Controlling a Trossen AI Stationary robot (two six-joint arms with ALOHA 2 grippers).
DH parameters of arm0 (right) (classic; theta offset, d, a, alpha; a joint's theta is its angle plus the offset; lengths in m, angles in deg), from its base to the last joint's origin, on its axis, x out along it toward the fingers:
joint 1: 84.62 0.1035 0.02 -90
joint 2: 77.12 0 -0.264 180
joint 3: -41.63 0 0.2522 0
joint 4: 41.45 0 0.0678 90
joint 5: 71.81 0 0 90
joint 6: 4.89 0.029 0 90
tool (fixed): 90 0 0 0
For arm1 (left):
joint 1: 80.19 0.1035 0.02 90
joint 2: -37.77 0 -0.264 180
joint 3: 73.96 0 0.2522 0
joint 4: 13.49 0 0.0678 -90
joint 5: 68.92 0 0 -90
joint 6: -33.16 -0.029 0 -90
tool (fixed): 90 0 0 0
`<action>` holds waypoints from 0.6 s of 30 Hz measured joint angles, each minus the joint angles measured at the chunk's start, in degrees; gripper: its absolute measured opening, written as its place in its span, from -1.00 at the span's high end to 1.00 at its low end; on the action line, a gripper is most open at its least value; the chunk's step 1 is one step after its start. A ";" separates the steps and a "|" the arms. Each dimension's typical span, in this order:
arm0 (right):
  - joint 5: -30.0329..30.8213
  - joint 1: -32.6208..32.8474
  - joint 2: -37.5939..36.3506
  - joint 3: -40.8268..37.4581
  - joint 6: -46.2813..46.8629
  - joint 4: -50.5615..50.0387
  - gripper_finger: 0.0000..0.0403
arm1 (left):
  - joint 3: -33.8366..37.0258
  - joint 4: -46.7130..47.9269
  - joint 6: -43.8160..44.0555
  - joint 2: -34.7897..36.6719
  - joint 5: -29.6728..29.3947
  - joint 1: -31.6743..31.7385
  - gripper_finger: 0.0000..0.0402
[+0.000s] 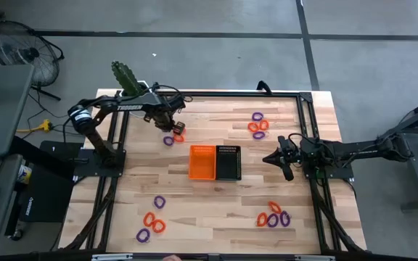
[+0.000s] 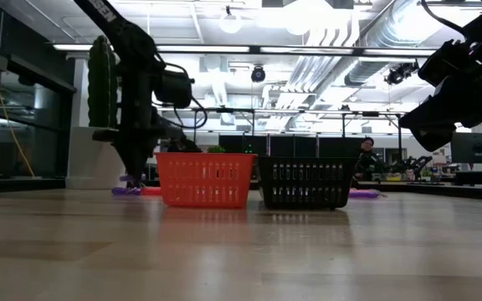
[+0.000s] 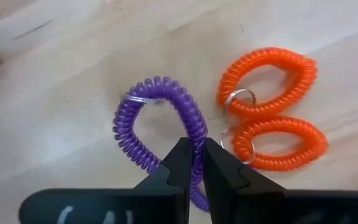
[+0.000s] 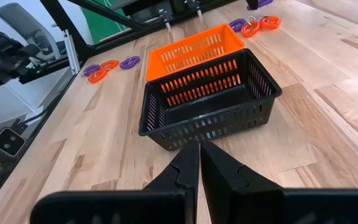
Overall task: Sort spring keychains
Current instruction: Put the violet spring keychain into the orange bin
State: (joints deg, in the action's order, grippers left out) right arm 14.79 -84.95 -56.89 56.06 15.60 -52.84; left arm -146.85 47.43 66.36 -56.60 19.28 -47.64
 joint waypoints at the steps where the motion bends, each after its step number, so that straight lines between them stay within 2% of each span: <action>1: 0.00 -0.01 0.00 0.00 0.00 0.02 0.94 | 0.00 0.05 -0.10 0.64 0.00 0.00 0.89; 8: -0.01 -0.01 0.00 0.00 0.00 0.00 0.94 | -0.11 -1.00 -4.19 5.00 0.40 -0.67 0.89; 14: 0.00 -0.01 0.00 0.00 0.00 0.01 0.94 | -0.22 -4.39 -10.90 9.05 5.90 -2.34 0.89; 18: -0.01 -0.01 0.00 0.00 0.00 0.00 0.94 | -1.04 -5.84 -11.82 10.64 6.95 -4.22 0.89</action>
State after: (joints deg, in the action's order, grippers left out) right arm 14.78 -84.96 -56.89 56.06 15.60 -52.84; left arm -147.89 41.59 54.54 -45.96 26.23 -51.86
